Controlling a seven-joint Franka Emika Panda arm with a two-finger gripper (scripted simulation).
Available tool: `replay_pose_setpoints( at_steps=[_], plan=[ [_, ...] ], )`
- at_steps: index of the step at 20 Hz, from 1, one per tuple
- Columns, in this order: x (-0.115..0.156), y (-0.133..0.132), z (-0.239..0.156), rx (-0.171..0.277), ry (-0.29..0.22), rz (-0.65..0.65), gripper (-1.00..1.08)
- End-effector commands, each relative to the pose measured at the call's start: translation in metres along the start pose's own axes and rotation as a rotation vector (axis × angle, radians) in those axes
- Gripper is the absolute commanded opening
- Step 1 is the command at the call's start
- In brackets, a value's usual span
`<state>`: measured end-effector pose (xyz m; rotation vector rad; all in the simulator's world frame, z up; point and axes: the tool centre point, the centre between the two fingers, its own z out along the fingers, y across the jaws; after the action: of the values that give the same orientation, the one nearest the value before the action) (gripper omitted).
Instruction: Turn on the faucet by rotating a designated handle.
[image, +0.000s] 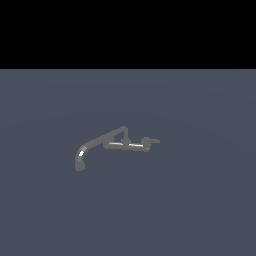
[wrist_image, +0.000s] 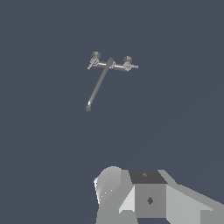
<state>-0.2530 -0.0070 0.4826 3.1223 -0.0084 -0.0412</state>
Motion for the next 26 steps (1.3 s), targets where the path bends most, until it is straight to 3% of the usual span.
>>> replay_pose_setpoints(
  at_steps=[1,13,26],
  plan=[
    [0.0,0.0,0.0,0.0,0.0,0.0,-1.0],
    [0.014,-0.009,0.022,0.002,0.0,0.09,-1.0],
    [0.062,-0.03,0.091,0.01,0.0,0.382,-1.0]
  ],
)
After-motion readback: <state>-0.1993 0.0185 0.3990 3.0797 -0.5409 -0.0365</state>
